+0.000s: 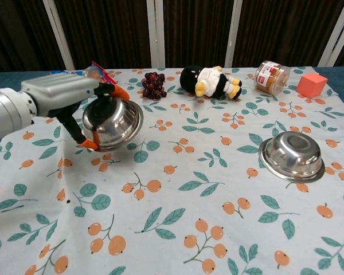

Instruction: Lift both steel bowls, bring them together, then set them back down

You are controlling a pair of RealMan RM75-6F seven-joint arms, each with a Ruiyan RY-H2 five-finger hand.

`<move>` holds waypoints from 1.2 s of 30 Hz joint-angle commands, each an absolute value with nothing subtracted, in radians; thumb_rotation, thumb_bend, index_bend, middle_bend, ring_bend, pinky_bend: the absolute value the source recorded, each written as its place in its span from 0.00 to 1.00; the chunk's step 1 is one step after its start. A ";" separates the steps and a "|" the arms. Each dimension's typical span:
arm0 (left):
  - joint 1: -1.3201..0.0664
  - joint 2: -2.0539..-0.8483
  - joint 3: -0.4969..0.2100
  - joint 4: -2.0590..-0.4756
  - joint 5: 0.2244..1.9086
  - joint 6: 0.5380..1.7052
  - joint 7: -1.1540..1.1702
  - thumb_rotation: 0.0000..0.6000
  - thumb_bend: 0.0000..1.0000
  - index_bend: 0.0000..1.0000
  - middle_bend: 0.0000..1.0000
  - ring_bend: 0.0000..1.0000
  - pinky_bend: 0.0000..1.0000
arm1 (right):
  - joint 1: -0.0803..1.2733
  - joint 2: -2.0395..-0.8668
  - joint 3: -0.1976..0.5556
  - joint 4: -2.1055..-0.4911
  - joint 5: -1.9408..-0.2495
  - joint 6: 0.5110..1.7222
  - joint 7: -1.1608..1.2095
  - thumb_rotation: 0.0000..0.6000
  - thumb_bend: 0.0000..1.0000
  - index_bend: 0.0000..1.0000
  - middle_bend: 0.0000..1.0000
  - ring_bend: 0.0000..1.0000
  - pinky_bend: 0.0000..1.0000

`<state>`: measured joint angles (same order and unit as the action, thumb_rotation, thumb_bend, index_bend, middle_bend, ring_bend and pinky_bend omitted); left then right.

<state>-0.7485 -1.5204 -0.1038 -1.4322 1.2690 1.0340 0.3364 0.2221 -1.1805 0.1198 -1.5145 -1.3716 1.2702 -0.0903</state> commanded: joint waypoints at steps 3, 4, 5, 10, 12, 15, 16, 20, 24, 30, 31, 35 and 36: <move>-0.703 -1.441 -0.098 -1.382 1.388 1.132 0.179 1.00 0.44 0.57 0.74 0.57 0.68 | 0.300 -1.211 0.127 -1.551 -1.370 1.175 -0.169 1.00 0.25 0.00 0.00 0.00 0.07; -0.699 -1.435 -0.100 -1.372 1.394 1.143 0.165 1.00 0.44 0.57 0.74 0.57 0.68 | 0.314 -1.214 0.129 -1.559 -1.366 1.157 -0.178 1.00 0.25 0.00 0.00 0.00 0.07; -0.694 -1.429 -0.104 -1.357 1.401 1.154 0.145 1.00 0.44 0.57 0.74 0.57 0.68 | 0.340 -1.222 0.136 -1.569 -1.359 1.119 -0.189 1.00 0.25 0.00 0.00 0.00 0.07; -0.689 -1.421 -0.111 -1.307 1.420 1.168 0.081 1.00 0.44 0.57 0.73 0.57 0.68 | 0.429 -1.258 0.168 -1.577 -1.291 1.003 -0.255 1.00 0.25 0.00 0.00 0.00 0.07; -0.688 -1.418 -0.115 -1.289 1.427 1.174 0.058 1.00 0.44 0.57 0.73 0.57 0.68 | 0.461 -1.280 0.175 -1.583 -1.262 0.963 -0.292 1.00 0.25 0.00 0.00 0.00 0.07; -0.685 -1.419 -0.123 -1.261 1.442 1.196 0.021 1.00 0.43 0.57 0.73 0.57 0.68 | 0.496 -1.301 0.175 -1.612 -1.218 0.916 -0.336 1.00 0.24 0.00 0.00 0.00 0.09; -0.683 -1.420 -0.125 -1.254 1.446 1.202 0.012 1.00 0.43 0.57 0.73 0.57 0.68 | 0.504 -1.306 0.175 -1.619 -1.209 0.910 -0.351 1.00 0.25 0.00 0.00 0.00 0.09; -0.677 -1.424 -0.131 -1.227 1.452 1.219 -0.020 1.00 0.42 0.56 0.73 0.57 0.68 | 0.534 -1.332 0.172 -1.630 -1.166 0.901 -0.425 1.00 0.25 0.00 0.00 0.00 0.10; -0.669 -1.417 -0.129 -1.218 1.457 1.224 -0.030 1.00 0.42 0.56 0.73 0.57 0.68 | 0.554 -1.346 0.161 -1.639 -1.100 0.895 -0.493 1.00 0.25 0.00 0.00 0.00 0.10; -0.666 -1.412 -0.133 -1.222 1.463 1.229 -0.035 1.00 0.42 0.56 0.73 0.57 0.68 | 0.564 -1.348 0.149 -1.664 -1.055 0.915 -0.535 1.00 0.25 0.00 0.00 0.00 0.12; -0.666 -1.412 -0.133 -1.223 1.464 1.229 -0.034 1.00 0.42 0.56 0.73 0.57 0.68 | 0.567 -1.350 0.147 -1.664 -1.050 0.915 -0.540 1.00 0.25 0.00 0.00 0.00 0.12; -0.665 -1.415 -0.130 -1.225 1.468 1.225 -0.023 1.00 0.42 0.56 0.73 0.57 0.68 | 0.585 -1.359 0.131 -1.649 -1.009 0.904 -0.577 1.00 0.24 0.00 0.00 0.00 0.15; -0.665 -1.415 -0.130 -1.226 1.468 1.224 -0.020 1.00 0.42 0.56 0.73 0.57 0.68 | 0.588 -1.362 0.130 -1.646 -1.000 0.903 -0.580 1.00 0.24 0.00 0.00 0.00 0.15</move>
